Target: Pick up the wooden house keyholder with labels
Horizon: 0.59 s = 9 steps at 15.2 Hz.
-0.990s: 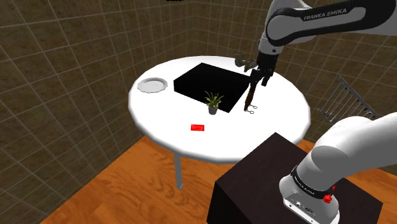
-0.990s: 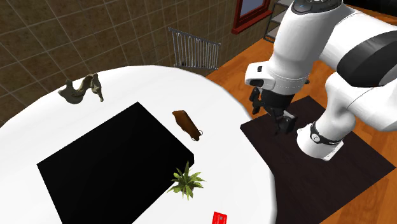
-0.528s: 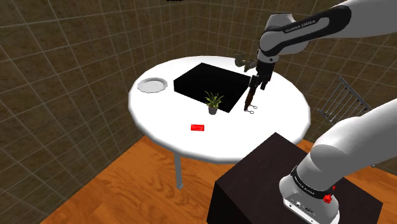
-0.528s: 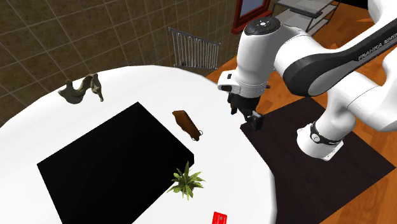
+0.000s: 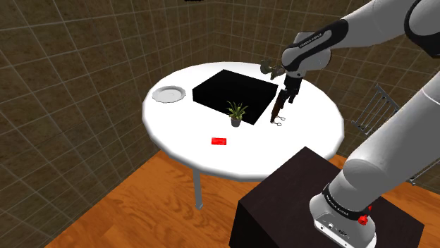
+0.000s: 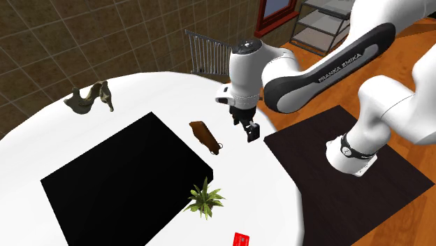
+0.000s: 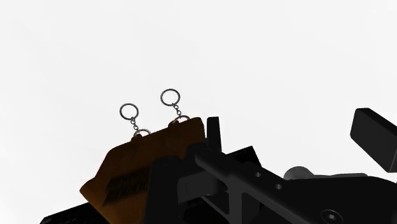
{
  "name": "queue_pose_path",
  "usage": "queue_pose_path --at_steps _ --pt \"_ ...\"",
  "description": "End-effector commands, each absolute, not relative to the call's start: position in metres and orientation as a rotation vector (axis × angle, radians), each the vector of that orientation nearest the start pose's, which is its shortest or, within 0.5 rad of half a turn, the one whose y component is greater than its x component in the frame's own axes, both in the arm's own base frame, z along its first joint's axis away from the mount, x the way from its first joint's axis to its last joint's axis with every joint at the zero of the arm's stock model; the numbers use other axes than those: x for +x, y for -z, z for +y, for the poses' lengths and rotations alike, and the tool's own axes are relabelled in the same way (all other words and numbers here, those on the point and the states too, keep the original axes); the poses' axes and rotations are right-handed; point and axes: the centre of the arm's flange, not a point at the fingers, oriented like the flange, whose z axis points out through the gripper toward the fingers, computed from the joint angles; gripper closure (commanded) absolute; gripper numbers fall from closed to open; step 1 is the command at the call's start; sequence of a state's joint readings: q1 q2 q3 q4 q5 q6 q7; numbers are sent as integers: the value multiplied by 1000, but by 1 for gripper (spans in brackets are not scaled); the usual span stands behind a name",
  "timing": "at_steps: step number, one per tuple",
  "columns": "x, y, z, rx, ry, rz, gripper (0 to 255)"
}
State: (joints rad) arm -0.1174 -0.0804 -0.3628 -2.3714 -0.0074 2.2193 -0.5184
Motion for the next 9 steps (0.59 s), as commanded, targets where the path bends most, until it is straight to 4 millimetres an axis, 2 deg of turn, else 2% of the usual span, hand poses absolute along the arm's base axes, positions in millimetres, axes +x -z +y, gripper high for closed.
queue_pose_path --at_steps 1,9 --pt "433 -329 -241 -3082 -90 -76 0" --pt "467 -259 -314 -3074 -106 -97 0"
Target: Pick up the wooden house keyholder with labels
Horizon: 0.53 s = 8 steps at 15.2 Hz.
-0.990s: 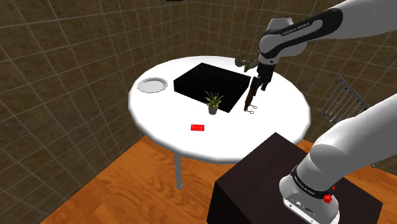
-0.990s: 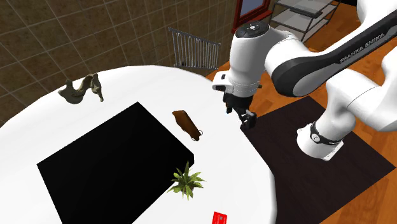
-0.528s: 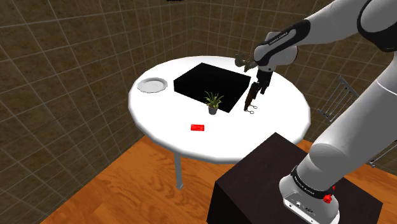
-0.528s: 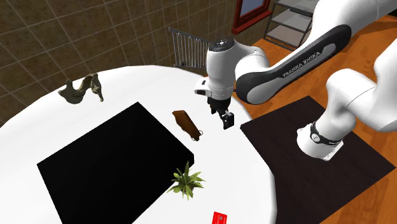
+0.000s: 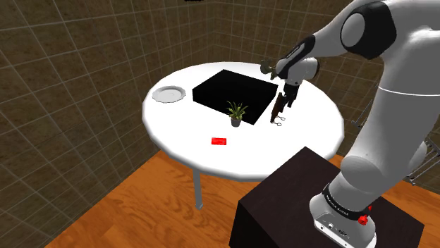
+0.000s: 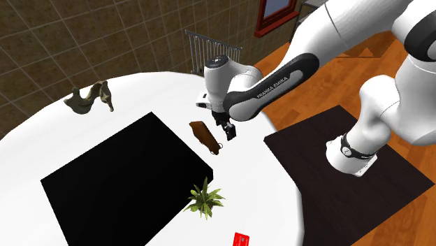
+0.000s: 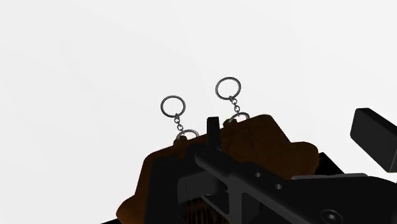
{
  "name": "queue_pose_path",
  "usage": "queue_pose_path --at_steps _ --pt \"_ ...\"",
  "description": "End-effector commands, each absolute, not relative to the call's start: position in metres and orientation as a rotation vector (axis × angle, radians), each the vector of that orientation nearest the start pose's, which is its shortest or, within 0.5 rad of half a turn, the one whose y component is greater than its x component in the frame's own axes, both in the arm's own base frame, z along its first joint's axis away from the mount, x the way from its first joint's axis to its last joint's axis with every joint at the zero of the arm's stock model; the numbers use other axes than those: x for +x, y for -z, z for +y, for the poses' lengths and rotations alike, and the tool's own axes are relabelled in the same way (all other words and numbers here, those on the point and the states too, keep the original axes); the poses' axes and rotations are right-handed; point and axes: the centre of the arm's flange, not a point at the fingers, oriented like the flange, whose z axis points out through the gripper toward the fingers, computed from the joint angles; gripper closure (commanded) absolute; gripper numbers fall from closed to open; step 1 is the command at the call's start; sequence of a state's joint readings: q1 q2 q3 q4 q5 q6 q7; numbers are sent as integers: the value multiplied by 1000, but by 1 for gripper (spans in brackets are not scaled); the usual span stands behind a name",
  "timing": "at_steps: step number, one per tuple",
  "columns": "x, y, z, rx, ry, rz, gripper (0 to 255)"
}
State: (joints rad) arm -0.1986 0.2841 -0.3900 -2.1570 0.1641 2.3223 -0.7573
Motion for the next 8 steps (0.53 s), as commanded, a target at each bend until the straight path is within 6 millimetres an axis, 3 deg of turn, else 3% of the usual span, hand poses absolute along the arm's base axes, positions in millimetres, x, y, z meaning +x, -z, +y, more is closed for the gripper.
queue_pose_path --at_steps 1,8 --pt "471 -250 -323 -3073 -108 -99 0" --pt "501 -188 -387 -3065 -122 -117 0"
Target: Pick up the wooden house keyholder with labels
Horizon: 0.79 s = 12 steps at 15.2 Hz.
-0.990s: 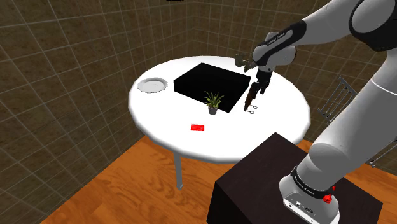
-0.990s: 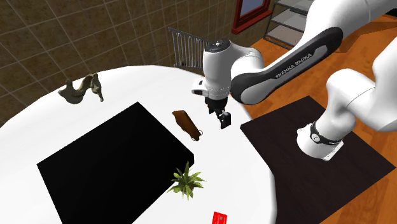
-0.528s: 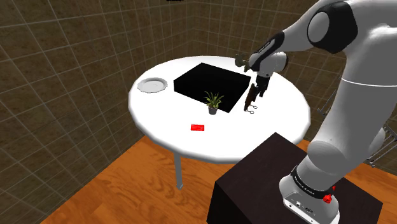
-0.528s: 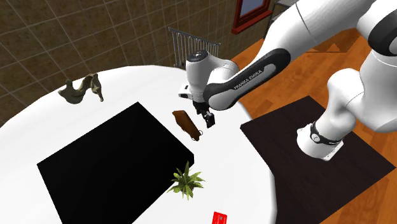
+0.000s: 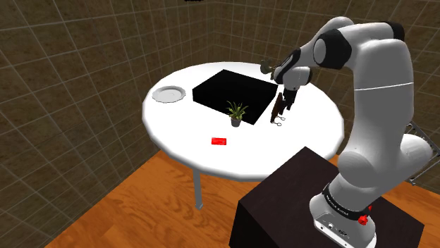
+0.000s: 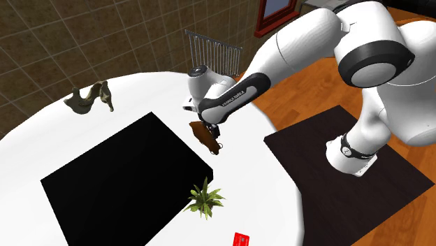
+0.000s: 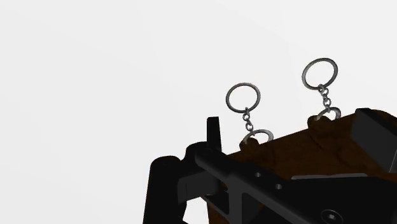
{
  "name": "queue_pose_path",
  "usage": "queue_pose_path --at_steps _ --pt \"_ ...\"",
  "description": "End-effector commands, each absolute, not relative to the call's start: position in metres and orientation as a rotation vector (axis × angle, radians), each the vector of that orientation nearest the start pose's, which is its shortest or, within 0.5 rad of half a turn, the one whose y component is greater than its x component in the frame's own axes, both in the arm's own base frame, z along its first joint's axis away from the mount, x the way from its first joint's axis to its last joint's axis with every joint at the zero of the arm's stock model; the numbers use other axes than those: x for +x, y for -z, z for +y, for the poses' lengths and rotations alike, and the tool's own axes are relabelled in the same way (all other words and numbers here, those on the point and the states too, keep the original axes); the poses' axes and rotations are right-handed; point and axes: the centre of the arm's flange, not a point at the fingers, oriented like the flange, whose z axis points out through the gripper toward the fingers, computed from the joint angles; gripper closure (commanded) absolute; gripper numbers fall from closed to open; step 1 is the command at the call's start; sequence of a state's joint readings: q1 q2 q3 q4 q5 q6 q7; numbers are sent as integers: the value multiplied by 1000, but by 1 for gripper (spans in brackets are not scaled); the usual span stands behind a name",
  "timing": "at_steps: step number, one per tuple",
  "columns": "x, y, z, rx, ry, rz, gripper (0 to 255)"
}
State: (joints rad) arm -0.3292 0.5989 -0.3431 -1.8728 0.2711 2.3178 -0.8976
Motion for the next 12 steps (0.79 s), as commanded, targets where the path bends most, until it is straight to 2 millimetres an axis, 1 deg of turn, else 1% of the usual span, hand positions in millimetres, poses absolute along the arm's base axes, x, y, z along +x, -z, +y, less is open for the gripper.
queue_pose_path --at_steps 1,8,10,11,12 --pt "503 -182 -392 -3065 -123 -118 0" --pt "503 -145 -392 -3065 -123 -118 0" --pt "503 -142 -392 -3065 -123 -118 0" --pt "504 -142 -392 -3065 -123 -118 255" --pt "503 -142 -392 -3064 -123 -118 255"
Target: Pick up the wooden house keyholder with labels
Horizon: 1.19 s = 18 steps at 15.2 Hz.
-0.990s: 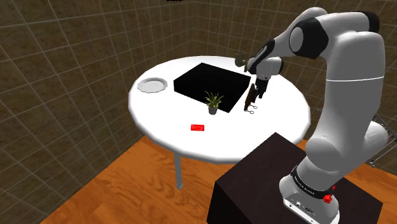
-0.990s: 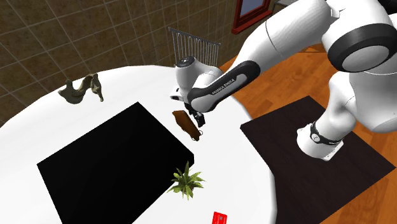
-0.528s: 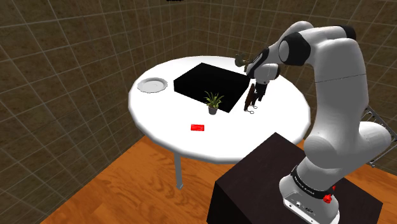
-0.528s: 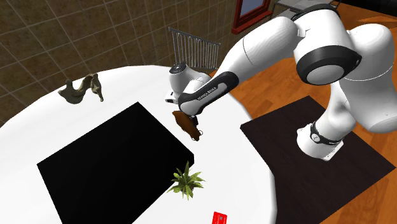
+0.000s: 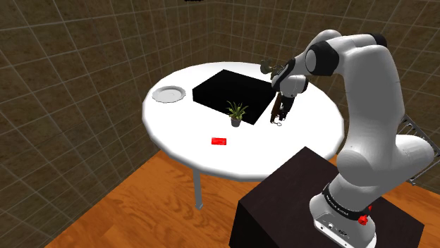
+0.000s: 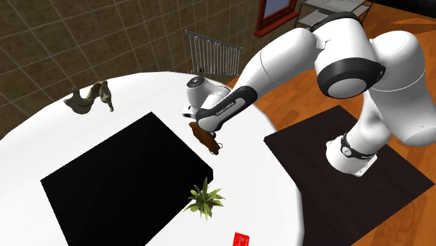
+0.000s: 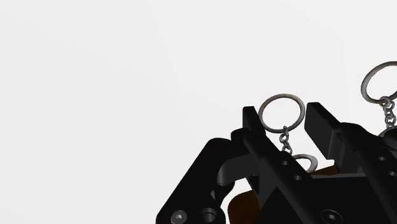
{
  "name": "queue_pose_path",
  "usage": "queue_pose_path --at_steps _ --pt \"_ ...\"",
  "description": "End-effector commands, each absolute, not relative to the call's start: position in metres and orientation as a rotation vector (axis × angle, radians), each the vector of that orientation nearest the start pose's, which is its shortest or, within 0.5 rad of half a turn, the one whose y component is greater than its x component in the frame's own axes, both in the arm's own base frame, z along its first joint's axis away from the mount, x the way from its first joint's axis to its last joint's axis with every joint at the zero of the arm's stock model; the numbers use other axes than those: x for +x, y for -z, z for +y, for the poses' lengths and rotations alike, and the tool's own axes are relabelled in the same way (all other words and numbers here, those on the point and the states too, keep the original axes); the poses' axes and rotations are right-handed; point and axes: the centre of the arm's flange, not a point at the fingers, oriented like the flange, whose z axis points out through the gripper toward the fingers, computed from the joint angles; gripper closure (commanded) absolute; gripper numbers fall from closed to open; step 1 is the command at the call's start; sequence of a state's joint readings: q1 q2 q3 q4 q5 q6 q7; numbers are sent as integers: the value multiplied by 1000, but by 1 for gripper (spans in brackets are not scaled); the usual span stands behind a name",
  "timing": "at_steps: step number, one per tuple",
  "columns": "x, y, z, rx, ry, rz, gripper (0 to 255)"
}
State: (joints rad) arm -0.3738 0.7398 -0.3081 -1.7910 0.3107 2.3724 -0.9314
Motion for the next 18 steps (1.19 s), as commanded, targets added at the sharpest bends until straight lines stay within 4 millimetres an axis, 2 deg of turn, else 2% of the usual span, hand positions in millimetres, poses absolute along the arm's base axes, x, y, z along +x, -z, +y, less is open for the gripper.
queue_pose_path --at_steps 1,8,18 --pt "503 -142 -392 -3064 -123 -118 255" --pt "503 -142 -392 -3065 -123 -118 255" --pt "503 -195 -392 -3065 -123 -118 255"
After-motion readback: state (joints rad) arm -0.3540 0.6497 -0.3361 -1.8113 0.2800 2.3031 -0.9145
